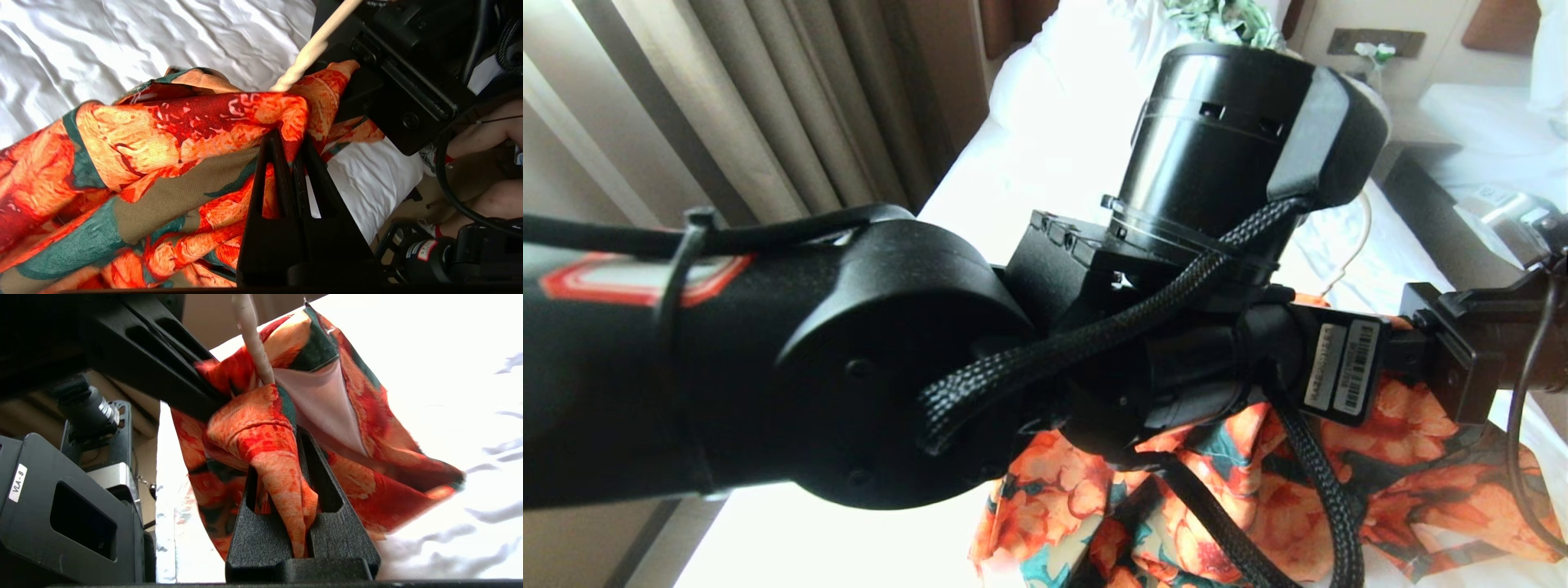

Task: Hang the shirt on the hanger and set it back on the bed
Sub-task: Hook the other side of the shirt onto the hanger

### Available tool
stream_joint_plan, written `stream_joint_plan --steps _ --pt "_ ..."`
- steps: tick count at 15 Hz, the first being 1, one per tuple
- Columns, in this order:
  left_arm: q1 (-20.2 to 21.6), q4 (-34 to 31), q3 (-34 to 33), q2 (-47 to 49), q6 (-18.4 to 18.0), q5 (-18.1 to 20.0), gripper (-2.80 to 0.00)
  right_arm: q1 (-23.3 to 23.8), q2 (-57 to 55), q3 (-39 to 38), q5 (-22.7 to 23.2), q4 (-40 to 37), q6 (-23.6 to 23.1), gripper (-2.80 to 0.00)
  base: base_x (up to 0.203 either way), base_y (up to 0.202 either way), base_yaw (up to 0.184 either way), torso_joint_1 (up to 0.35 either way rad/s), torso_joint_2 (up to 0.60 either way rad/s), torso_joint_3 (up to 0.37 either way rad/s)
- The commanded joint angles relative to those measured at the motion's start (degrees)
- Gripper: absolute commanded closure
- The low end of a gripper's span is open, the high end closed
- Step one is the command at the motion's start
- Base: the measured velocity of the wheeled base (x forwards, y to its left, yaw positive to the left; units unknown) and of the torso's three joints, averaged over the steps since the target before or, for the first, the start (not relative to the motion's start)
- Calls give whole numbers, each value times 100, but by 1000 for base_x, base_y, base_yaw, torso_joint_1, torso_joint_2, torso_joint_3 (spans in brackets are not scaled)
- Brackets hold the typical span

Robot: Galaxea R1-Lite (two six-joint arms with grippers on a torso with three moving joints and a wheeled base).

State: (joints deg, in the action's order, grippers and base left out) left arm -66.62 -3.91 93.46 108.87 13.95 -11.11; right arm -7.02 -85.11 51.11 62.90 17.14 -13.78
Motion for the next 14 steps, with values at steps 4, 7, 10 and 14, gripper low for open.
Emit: stream_joint_plan --steps 4,7,10,14 --pt "0 135 -225 9 12 -58 0 28 -284 -5 38 18 -20 0 0 0 0 0 0 0" --pt "18 189 -241 11 12 -137 0 69 -409 -4 55 120 -29 0 0 0 0 0 0 0" --pt "6 191 -349 22 12 -121 -280 141 -508 7 91 187 -11 0 0 0 0 0 0 0" --pt "-303 190 -339 44 -6 -155 -280 140 -559 -4 152 255 -11 0 0 0 0 0 0 0"
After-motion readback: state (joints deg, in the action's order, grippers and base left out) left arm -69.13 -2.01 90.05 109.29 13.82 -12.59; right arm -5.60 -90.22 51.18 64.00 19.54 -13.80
